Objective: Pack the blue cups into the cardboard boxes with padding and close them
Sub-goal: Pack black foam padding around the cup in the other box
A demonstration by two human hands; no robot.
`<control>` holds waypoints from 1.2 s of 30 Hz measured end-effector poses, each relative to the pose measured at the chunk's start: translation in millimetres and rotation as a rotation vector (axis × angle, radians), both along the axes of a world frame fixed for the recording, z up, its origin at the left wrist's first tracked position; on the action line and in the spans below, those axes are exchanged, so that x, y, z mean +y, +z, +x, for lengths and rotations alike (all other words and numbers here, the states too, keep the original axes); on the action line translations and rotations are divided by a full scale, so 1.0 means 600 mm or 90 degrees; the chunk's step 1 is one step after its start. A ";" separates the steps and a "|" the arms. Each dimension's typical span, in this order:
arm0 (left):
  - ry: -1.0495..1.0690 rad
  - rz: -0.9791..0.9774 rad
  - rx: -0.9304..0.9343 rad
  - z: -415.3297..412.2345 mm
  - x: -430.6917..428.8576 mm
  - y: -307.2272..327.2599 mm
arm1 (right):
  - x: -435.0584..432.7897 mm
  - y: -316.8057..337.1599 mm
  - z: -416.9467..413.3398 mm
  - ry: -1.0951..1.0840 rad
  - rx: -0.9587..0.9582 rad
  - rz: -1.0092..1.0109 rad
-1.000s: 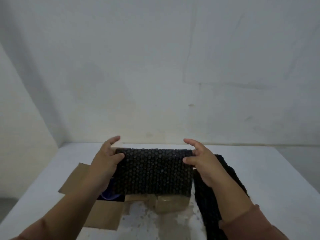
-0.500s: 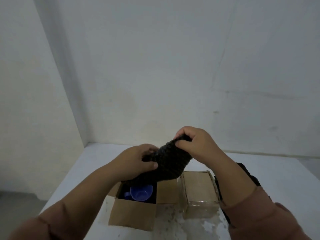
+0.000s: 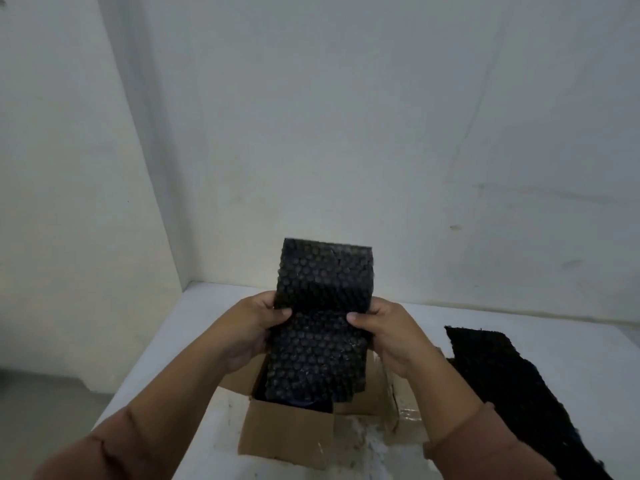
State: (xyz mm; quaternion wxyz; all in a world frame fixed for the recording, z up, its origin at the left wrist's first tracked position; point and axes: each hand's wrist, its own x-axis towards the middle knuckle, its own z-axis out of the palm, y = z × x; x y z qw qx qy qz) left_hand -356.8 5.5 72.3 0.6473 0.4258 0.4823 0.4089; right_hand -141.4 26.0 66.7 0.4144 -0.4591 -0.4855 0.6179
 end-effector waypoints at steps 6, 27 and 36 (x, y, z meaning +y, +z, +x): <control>0.041 -0.049 -0.146 -0.028 -0.003 -0.018 | 0.007 0.011 0.007 0.078 -0.128 0.088; -0.041 -0.040 0.050 -0.045 -0.017 -0.067 | 0.009 -0.042 0.008 0.154 -0.129 -0.043; -0.161 0.311 0.743 -0.041 0.005 -0.136 | -0.004 -0.096 -0.042 0.285 -0.619 0.181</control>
